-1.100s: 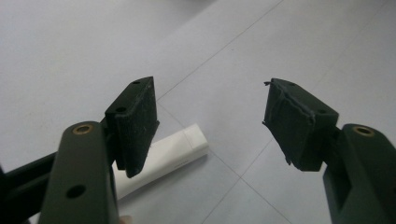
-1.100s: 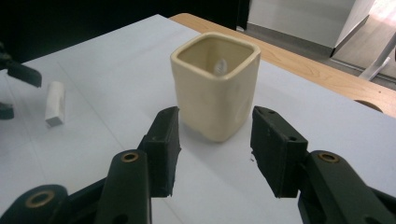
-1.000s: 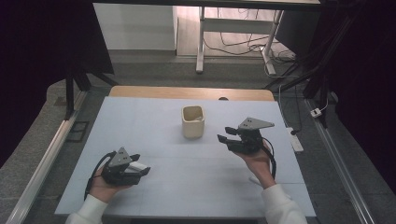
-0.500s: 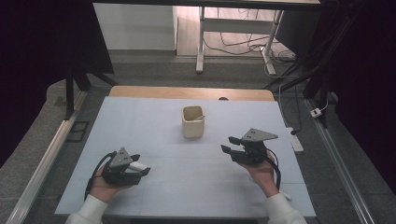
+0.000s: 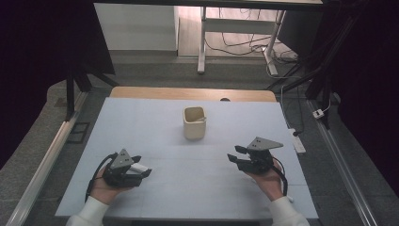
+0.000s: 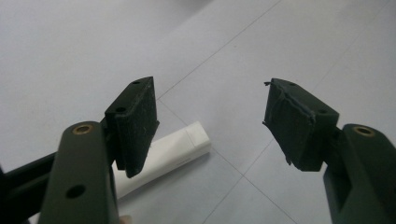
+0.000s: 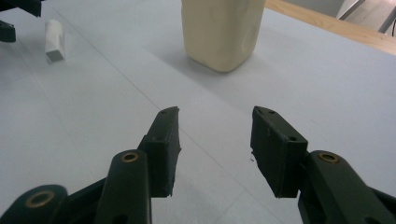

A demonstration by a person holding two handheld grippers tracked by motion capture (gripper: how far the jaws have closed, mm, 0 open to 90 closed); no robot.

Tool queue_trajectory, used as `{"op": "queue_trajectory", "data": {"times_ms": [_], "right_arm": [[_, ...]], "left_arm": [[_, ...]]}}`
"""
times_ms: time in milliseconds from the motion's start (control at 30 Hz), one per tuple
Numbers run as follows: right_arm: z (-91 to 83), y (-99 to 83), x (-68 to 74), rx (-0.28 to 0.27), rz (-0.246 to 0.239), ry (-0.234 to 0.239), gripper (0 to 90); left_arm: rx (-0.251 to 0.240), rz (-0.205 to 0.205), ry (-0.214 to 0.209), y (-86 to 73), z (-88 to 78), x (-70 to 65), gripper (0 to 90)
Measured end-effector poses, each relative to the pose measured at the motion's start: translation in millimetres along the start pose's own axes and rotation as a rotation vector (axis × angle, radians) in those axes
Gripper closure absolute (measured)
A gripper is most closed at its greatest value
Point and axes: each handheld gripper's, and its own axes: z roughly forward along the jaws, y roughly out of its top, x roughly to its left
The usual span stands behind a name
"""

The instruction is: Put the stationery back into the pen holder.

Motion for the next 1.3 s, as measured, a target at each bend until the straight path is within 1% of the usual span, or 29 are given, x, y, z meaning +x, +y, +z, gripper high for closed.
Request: {"op": "queue_trajectory", "data": {"times_ms": [133, 533, 633, 733, 767, 933, 1033, 1300], "right_arm": [[-1.9, -5.0, -0.3, 0.011, 0.0, -0.006, 51.8], [-12.6, -18.8, 3.1, 0.019, 0.01, 0.006, 51.4], [-15.8, -23.0, 3.6, 0.027, 0.001, -0.002, 51.4], [-18.8, -25.6, 3.4, 0.023, 0.006, -0.006, 51.3], [-19.2, -26.5, 3.1, 0.017, 0.011, 0.0, 51.2], [-20.3, -29.1, 1.6, 0.017, 0.018, 0.0, 51.0], [-21.3, -30.9, 1.2, 0.023, 0.017, 0.002, 50.9], [-23.1, -34.5, 1.0, 0.032, 0.017, 0.003, 50.9]], "left_arm": [[0.002, 0.003, -0.002, 0.0, 0.3, -0.2, 33.6], [0.001, 0.009, -0.001, 0.5, -0.5, -0.2, 33.6], [0.002, 0.01, -0.002, 0.6, -0.4, 0.3, 33.6], [0.001, 0.009, -0.003, 0.9, -0.6, 0.8, 33.6], [0.0, 0.009, -0.002, 1.1, -0.7, 1.0, 33.6], [-0.007, 0.014, -0.005, 2.8, -3.0, 2.9, 33.6], [-0.006, 0.016, -0.017, 5.0, -3.9, 5.3, 32.7], [0.019, 0.038, -0.052, 10.7, -0.7, 9.8, 31.0]]}}
